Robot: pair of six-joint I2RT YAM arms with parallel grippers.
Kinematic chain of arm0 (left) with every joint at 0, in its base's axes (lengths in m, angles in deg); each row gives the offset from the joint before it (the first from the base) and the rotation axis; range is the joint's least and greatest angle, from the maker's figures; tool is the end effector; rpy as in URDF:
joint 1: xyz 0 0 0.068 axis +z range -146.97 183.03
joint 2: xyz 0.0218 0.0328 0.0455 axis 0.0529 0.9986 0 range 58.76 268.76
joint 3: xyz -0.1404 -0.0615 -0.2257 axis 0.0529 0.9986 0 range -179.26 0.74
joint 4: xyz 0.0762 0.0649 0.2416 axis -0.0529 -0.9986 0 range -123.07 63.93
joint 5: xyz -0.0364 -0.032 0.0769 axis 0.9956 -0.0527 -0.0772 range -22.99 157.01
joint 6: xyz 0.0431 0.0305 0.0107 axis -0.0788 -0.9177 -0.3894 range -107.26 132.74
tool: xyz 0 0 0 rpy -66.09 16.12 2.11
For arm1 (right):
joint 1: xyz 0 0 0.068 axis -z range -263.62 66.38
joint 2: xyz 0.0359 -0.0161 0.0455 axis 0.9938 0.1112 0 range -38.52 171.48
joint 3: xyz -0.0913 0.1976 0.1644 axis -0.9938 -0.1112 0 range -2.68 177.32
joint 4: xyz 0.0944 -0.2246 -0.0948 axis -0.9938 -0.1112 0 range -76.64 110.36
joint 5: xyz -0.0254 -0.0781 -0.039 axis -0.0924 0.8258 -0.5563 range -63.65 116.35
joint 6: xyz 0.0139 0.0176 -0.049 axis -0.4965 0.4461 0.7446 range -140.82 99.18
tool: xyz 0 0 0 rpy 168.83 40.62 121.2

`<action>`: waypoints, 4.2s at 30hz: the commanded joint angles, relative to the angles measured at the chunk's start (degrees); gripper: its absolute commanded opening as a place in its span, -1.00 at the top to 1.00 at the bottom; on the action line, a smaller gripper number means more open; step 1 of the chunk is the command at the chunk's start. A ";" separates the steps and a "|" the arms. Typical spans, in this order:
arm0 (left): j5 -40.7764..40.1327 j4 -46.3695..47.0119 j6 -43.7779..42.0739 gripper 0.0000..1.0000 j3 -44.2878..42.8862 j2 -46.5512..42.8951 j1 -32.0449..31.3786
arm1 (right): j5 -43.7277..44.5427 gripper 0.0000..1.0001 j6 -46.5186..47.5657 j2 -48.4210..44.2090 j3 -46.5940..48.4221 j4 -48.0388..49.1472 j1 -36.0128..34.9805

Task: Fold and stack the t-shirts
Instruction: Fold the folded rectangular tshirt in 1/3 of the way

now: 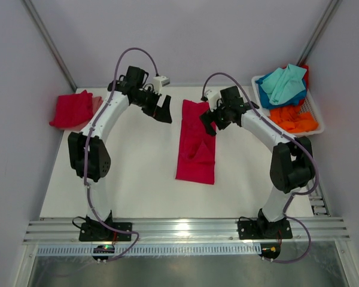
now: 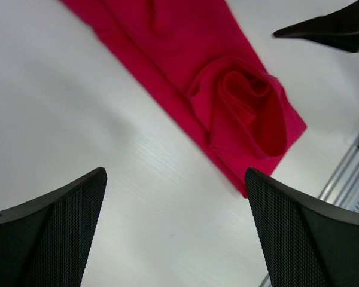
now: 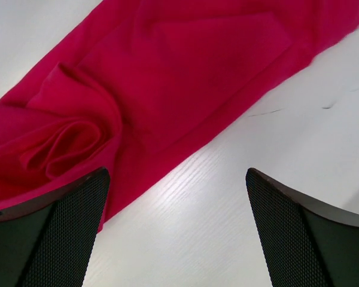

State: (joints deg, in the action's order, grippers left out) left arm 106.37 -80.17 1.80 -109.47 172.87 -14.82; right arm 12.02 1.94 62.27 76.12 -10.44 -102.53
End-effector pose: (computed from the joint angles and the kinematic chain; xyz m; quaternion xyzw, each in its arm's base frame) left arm 0.4027 -0.1533 0.3116 0.3149 0.8536 -0.3388 0.2395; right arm 0.3609 0.1330 0.2503 -0.3717 0.8647 0.1075 0.3203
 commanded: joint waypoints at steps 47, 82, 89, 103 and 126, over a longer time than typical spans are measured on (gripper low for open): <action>-0.69 -17.09 -11.91 -0.98 -15.20 10.52 1.32 | -13.19 -0.99 16.00 8.36 14.27 -22.54 -4.20; -4.64 -15.77 -10.16 -0.98 -15.20 14.13 1.32 | 2.63 0.94 6.06 14.70 18.06 -12.00 -4.20; -4.46 -15.50 -9.36 -0.98 -15.30 14.92 1.32 | 7.56 0.94 5.36 13.03 17.00 -14.19 -3.06; -4.46 -15.77 -9.45 -0.98 -14.15 13.87 0.71 | 13.44 0.92 2.73 17.59 17.16 -13.14 -1.91; -8.94 -15.50 -10.15 -0.98 -13.71 12.99 -2.72 | 15.82 -0.31 1.14 25.78 31.33 -10.59 -2.00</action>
State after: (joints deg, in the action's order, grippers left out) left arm 98.26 -96.19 -8.30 -123.04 188.45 -16.76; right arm 27.04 4.17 91.96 107.77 -23.49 -104.24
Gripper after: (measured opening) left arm 0.991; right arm 0.653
